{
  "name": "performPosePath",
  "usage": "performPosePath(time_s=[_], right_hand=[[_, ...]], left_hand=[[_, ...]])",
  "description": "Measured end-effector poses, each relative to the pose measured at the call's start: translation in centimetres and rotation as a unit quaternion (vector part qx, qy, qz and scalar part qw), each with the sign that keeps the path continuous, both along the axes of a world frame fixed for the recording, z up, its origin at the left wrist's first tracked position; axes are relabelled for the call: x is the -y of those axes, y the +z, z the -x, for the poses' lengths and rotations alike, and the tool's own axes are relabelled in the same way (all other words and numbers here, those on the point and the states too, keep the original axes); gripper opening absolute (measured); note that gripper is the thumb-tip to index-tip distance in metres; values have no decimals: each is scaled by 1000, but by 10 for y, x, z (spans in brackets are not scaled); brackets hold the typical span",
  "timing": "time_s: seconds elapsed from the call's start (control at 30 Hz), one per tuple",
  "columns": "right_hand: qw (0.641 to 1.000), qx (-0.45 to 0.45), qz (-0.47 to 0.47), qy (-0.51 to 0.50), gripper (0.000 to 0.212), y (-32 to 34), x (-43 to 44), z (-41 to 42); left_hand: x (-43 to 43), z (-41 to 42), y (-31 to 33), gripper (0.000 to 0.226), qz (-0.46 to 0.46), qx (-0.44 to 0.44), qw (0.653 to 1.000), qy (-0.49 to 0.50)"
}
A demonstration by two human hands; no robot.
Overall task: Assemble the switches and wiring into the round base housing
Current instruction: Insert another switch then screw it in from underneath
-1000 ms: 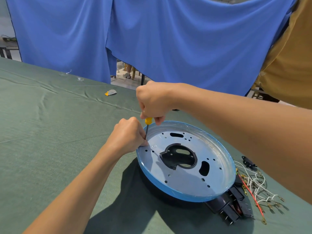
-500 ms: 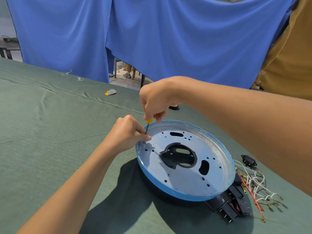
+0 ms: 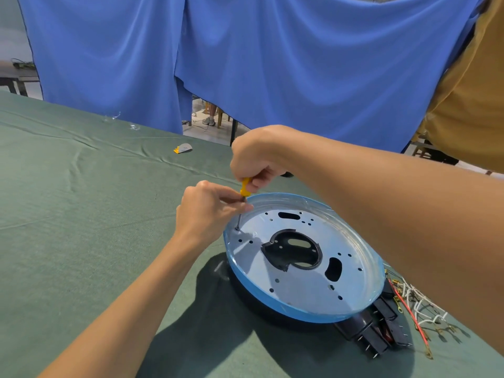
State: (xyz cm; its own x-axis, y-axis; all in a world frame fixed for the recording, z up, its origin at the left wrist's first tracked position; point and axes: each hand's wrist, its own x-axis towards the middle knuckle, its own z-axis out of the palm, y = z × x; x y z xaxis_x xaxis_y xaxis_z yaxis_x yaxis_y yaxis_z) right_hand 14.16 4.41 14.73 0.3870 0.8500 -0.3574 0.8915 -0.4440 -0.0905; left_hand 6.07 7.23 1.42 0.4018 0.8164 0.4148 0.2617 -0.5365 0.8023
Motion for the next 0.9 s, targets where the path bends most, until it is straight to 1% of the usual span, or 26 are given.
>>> performPosePath(time_s=[0.1, 0.2, 0.27, 0.33, 0.4, 0.47, 0.57, 0.67, 0.73, 0.8, 0.9], right_hand=[[1000, -14, -23, 15, 18, -1, 6, -6], [997, 0, -41, 68, 18, 0, 10, -10], [995, 2, -27, 100, 17, 6, 15, -14], [988, 50, -14, 145, 10, 12, 20, -18], [973, 119, -25, 195, 4, 14, 22, -19], [962, 153, -41, 225, 12, 12, 22, -19], [957, 169, -43, 233, 26, 7, 18, -15], [956, 177, -44, 231, 34, 3, 13, -8], [963, 165, -41, 210, 35, 2, 12, -4], [975, 134, -36, 171, 33, 1, 13, -1], [987, 103, -21, 125, 32, 1, 15, -1]], left_hand=[[3, -4, -4, 13, -22, 19, 1000, 4], [3, -6, -5, 11, -46, 27, 999, 2], [2, -7, -6, 12, -51, 33, 998, -9], [1, -9, -7, 12, -55, 29, 998, -22], [0, -8, -7, 10, -56, 28, 998, -30], [-1, -6, -9, 10, -54, 29, 997, -39], [-2, -1, -9, 9, -53, 20, 997, -53], [-4, 1, -9, 7, -79, -15, 995, -64], [-3, 2, -9, 12, -83, -32, 993, -76], [-3, 4, -10, 14, -80, -40, 992, -86], [-1, 2, -12, 6, -67, -8, 995, -75]])
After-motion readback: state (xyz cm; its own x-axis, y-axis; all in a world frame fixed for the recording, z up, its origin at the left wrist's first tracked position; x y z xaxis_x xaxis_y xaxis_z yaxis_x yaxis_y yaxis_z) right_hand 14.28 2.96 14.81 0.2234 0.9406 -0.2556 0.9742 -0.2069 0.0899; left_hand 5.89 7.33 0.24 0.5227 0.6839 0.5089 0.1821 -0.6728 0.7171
